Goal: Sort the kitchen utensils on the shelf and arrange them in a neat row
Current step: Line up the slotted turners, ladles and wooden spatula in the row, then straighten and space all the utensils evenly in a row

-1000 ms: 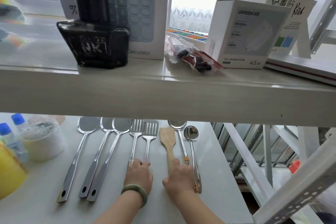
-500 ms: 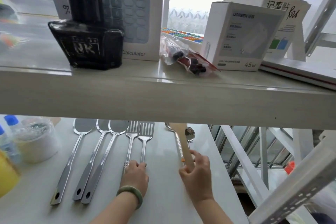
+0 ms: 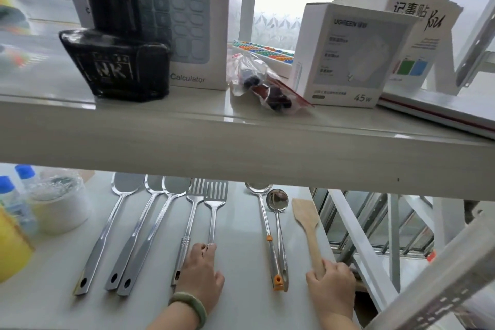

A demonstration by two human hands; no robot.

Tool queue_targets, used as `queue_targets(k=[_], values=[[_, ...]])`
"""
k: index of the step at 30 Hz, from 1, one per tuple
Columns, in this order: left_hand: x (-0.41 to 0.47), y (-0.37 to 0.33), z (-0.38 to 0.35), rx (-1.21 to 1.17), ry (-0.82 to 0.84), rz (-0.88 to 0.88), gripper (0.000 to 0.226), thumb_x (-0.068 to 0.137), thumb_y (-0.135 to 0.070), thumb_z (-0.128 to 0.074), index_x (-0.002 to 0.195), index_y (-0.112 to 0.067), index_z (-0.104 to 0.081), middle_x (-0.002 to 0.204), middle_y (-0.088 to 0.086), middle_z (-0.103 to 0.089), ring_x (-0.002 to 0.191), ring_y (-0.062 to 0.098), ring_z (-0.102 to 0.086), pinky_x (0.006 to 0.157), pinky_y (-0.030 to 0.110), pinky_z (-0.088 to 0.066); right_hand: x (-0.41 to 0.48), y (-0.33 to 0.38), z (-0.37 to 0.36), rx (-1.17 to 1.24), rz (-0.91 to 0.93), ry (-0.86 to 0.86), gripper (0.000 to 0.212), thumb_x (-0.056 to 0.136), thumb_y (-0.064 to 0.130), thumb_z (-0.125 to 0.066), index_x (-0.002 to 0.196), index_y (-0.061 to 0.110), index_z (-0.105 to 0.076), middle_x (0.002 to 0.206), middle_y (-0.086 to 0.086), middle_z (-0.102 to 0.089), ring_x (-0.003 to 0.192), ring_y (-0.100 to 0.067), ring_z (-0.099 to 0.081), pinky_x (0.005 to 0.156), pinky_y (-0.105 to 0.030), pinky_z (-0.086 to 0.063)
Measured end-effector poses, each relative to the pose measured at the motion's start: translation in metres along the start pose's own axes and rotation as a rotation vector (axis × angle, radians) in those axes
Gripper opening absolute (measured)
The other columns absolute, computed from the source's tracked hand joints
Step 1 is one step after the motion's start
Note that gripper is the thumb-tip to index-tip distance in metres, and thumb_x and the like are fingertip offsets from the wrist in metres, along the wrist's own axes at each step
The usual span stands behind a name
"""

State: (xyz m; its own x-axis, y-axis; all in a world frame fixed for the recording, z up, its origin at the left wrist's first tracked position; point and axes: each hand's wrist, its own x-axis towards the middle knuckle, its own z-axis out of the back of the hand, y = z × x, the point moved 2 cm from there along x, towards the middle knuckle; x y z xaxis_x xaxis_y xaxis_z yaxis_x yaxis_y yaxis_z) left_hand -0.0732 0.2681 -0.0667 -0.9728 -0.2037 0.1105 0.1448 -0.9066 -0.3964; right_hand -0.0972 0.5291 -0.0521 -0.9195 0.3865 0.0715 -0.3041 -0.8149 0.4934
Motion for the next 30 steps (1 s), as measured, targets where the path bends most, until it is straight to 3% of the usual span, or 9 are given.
queue_targets(k=[3,6,8,13,16,19,21,26,30], values=[[-0.007,0.004,-0.008,0.110,-0.027,-0.058,0.067,0.027,-0.035,-0.083,0.091,-0.021,-0.070,0.091,0.004,-0.062,0.073,0.019,-0.069,0.062,0.027,-0.060,0.002,0.006,-0.004,-0.020,0.096,-0.044,0.031,0.059,0.011,-0.083,0.086,-0.001,-0.072,0.083,-0.025,-0.061,0.081,-0.042,-0.055,0.078,-0.046,-0.047],[-0.013,0.006,-0.011,0.130,-0.078,-0.148,0.064,0.030,-0.034,-0.082,0.092,-0.021,-0.070,0.098,0.001,-0.051,0.082,0.014,-0.060,0.064,0.025,-0.059,-0.004,0.029,-0.004,0.153,0.296,-0.017,0.034,0.075,0.014,-0.074,0.106,0.003,-0.066,0.094,-0.016,-0.061,0.090,-0.034,-0.059,0.082,-0.039,-0.047],[-0.014,0.008,-0.014,0.134,-0.113,-0.184,0.063,0.033,-0.029,-0.082,0.094,-0.021,-0.068,0.098,0.000,-0.046,0.083,0.012,-0.045,0.064,0.022,-0.058,-0.011,0.047,-0.010,0.215,0.383,0.136,0.041,0.083,0.022,-0.065,0.121,0.008,-0.058,0.100,-0.010,-0.059,0.098,-0.026,-0.057,0.089,-0.033,-0.044],[-0.004,0.009,-0.019,0.164,-0.061,-0.149,0.064,0.031,-0.025,-0.082,0.094,-0.019,-0.069,0.093,-0.001,-0.043,0.068,0.014,-0.061,0.059,0.021,-0.059,-0.024,0.075,-0.024,0.091,0.478,0.299,0.036,0.084,0.027,-0.054,0.116,0.012,-0.053,0.088,0.001,-0.042,0.079,-0.015,-0.040,0.072,-0.019,-0.031],[0.003,0.004,-0.022,0.190,-0.037,-0.119,0.064,0.030,-0.029,-0.082,0.093,-0.020,-0.070,0.092,-0.003,-0.045,0.067,0.014,-0.059,0.056,0.019,-0.058,-0.029,0.078,-0.031,0.099,0.470,0.324,0.042,0.083,0.024,-0.052,0.123,0.012,-0.049,0.090,0.002,-0.041,0.089,-0.020,-0.051,0.075,-0.020,-0.037],[0.003,-0.005,-0.014,0.177,-0.048,-0.167,0.052,0.040,-0.041,-0.080,0.088,-0.023,-0.072,0.088,-0.006,-0.059,0.064,0.012,-0.064,0.059,0.014,-0.056,-0.034,0.079,-0.038,0.084,0.490,0.336,0.051,0.084,0.024,-0.051,0.134,0.016,-0.041,0.101,-0.004,-0.051,0.102,-0.022,-0.055,0.089,-0.025,-0.042],[-0.003,-0.002,-0.006,0.137,-0.094,-0.214,0.039,0.062,-0.044,-0.060,0.094,-0.025,-0.070,0.089,-0.007,-0.065,0.072,0.010,-0.066,0.066,0.014,-0.056,-0.037,0.080,-0.042,0.040,0.491,0.336,0.052,0.084,0.025,-0.052,0.134,0.014,-0.041,0.108,-0.008,-0.054,0.103,-0.024,-0.055,0.091,-0.027,-0.043],[-0.013,0.044,0.030,-0.035,-0.197,-0.154,0.035,0.078,-0.030,-0.046,0.108,-0.022,-0.062,0.103,-0.001,-0.064,0.095,0.013,-0.062,0.087,0.022,-0.052,-0.046,0.092,-0.050,-0.064,0.493,0.122,0.056,0.065,0.030,-0.071,0.117,0.010,-0.060,0.105,-0.013,-0.062,0.099,-0.034,-0.059,0.084,-0.043,-0.052],[-0.011,0.103,0.069,-0.083,-0.276,-0.001,0.028,0.077,-0.012,-0.057,0.104,-0.015,-0.065,0.101,0.010,-0.064,0.092,0.027,-0.063,0.087,0.037,-0.053,-0.072,0.138,-0.052,-0.026,0.604,0.038,0.056,0.070,0.038,-0.059,0.121,0.016,-0.057,0.123,-0.012,-0.059,0.115,-0.030,-0.054,0.093,-0.046,-0.048]])
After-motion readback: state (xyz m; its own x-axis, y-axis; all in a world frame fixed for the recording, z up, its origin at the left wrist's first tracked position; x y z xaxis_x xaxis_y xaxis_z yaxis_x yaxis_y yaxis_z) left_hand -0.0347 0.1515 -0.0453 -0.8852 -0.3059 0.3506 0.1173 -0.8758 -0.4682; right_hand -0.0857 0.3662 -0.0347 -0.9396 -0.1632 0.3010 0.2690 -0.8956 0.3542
